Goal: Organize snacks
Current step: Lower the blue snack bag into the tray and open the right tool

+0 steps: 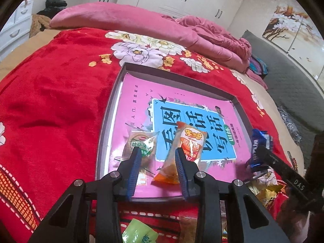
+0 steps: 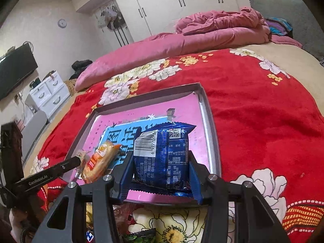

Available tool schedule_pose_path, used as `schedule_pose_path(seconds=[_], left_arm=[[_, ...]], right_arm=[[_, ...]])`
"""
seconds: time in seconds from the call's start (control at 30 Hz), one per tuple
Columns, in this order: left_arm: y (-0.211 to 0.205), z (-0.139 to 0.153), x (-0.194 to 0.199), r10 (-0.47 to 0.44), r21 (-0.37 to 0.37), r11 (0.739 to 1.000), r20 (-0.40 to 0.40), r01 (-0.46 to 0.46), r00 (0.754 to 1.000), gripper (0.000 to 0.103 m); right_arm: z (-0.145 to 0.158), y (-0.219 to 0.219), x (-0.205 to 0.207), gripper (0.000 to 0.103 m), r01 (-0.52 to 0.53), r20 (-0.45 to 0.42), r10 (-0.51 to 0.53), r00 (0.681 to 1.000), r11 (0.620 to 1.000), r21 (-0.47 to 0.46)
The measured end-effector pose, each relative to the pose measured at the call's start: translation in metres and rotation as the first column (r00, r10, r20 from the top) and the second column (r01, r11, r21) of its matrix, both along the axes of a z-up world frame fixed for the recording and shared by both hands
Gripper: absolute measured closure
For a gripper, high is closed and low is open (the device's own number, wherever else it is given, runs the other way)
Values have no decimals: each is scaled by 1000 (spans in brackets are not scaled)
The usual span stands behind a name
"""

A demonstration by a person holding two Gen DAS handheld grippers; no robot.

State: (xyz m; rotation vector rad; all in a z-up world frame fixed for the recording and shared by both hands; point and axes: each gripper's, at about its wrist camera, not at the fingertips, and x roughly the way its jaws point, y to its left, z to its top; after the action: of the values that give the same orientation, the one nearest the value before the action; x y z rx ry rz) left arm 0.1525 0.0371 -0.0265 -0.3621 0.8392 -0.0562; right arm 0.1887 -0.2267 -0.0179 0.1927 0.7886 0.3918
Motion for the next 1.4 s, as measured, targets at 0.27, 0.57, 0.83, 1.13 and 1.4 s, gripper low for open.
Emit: schedule_pose_path(seconds=[0.27, 0.57, 0.83, 1.13, 1.4], left_arm=[[-8, -1, 1, -29, 3, 1000, -7, 29, 1000, 68], [-14, -3, 2, -48, 26, 998, -17, 49, 999, 67], [-13, -11, 6, -45, 11, 999, -56, 46, 997, 67], [-15, -11, 7, -57, 11, 998, -58, 58, 997, 67], [-16, -11, 7, -67, 3, 998, -58, 67, 996, 63]], right_arm=[[-3, 10, 0, 53, -43, -7, 43, 999, 999, 5], [-8, 21, 1, 53, -79, -34, 79, 996, 997, 13], [-10, 24, 1, 53, -88, -43, 88, 995, 996, 13], [-10, 25, 1, 53, -102, -51, 103, 993, 994, 26], [-9, 19, 0, 53, -79, -52, 80, 995, 996, 34]])
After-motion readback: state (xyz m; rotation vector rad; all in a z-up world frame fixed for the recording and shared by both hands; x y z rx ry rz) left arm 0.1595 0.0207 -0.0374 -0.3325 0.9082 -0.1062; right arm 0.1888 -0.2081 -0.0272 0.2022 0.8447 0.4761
